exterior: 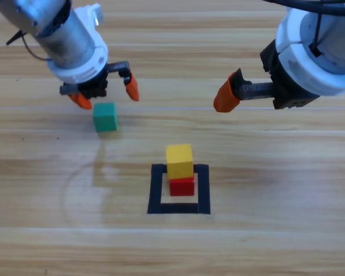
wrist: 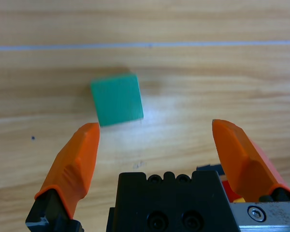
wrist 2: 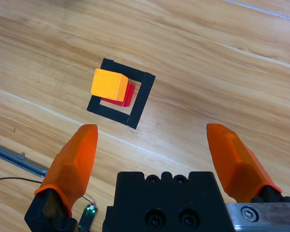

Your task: Stack the blocks in the rectangular block: red at the bottom, yellow in the middle, green on top

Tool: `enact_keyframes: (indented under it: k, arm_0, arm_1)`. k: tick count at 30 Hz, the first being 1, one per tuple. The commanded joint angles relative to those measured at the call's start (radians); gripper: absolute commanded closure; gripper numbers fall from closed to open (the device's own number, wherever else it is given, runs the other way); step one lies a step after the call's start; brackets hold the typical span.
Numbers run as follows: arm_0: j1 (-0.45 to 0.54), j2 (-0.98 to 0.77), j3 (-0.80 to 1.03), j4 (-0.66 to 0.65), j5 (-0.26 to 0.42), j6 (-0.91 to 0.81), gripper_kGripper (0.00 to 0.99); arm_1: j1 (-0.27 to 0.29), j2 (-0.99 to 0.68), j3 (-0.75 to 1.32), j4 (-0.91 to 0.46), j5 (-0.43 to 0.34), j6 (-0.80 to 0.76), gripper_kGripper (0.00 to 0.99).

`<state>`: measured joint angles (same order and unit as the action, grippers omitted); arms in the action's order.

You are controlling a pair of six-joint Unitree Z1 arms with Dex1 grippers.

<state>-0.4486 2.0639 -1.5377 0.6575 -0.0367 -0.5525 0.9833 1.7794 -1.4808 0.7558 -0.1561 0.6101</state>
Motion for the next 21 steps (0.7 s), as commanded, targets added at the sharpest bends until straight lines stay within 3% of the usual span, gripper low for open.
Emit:
enact_keyframes:
  k: [1, 7, 13, 21]
  arm_0:
    - [0.027, 0.114, -0.097, 0.067, 0.035, -0.006, 0.0]
    - [0.021, 0.255, -0.372, 0.295, 0.067, 0.0, 0.0]
    - [0.027, 0.3, -0.463, 0.383, 0.034, 0.003, 0.0]
    - [0.03, 0.323, -0.463, 0.425, 0.058, -0.024, 0.0]
  arm_1:
    - [-0.031, 0.031, 0.027, -0.03, 0.01, -0.01, 0.0]
    - [-0.032, 0.032, 0.028, -0.03, 0.012, -0.01, 0.0]
    - [-0.032, 0.032, 0.03, -0.03, 0.01, -0.009, 0.0]
    - [-0.032, 0.035, 0.031, -0.03, 0.012, -0.007, 0.0]
